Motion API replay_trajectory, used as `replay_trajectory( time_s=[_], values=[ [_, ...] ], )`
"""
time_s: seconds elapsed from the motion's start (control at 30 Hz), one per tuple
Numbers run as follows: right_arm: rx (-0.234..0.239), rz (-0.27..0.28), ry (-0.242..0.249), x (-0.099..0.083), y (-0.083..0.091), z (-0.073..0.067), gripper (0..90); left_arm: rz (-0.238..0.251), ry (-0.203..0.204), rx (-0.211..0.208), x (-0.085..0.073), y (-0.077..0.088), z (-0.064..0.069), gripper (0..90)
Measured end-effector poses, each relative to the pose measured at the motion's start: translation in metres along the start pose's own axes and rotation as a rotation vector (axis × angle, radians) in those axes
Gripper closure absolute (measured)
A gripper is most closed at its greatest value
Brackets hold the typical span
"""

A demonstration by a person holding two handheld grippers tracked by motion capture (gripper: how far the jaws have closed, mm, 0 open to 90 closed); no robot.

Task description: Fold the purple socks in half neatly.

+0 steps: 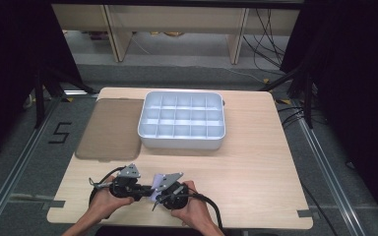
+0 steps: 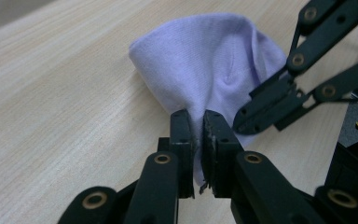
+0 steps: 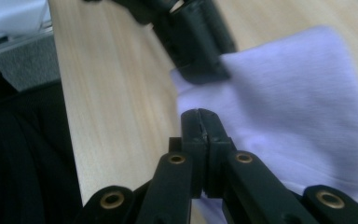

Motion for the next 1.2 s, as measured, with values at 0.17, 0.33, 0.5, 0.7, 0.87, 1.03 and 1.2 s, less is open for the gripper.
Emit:
replay_trajectory(
  time_s=[0.17, 0.33, 0.5, 0.7, 0.87, 1.03, 1.2],
  values=[
    [-0.070, 0.062, -0.037, 0.008, 0.017, 0.019, 90.0, -0.007, -0.023, 0.007, 0.001, 0.000, 0.000, 83.1],
    [-0.108, 0.060, -0.065, 0.011, 0.015, 0.043, 90.0, -0.014, -0.030, 0.017, 0.001, 0.000, 0.000, 83.1],
    [-0.093, 0.028, -0.056, 0.012, 0.003, 0.050, 90.0, -0.009, -0.019, 0.020, 0.002, 0.000, 0.000, 83.1],
    [-0.103, 0.072, -0.067, 0.014, 0.012, 0.046, 89.6, -0.001, -0.013, 0.025, 0.001, 0.002, -0.003, 83.1],
    [-0.109, 0.087, -0.068, 0.009, 0.038, 0.036, 88.7, 0.010, -0.023, 0.033, 0.001, 0.006, -0.004, 83.0],
    [-0.090, 0.087, -0.111, -0.018, 0.051, 0.030, 88.0, 0.018, -0.019, 0.035, 0.001, 0.009, -0.004, 82.9],
    [-0.061, 0.055, -0.137, -0.023, 0.040, 0.025, 87.6, 0.023, -0.039, 0.038, 0.003, 0.009, -0.002, 82.6]
  ],
)
Point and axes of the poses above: each handheld gripper's, and its own axes: y roughly backward along the jaws, x roughly out of its top, z roughly to its right, the point moved 3 cm from there along -y, roughly forward along the jaws, and after that the axes turned 10 degrees about x, right-handed, at the moved point
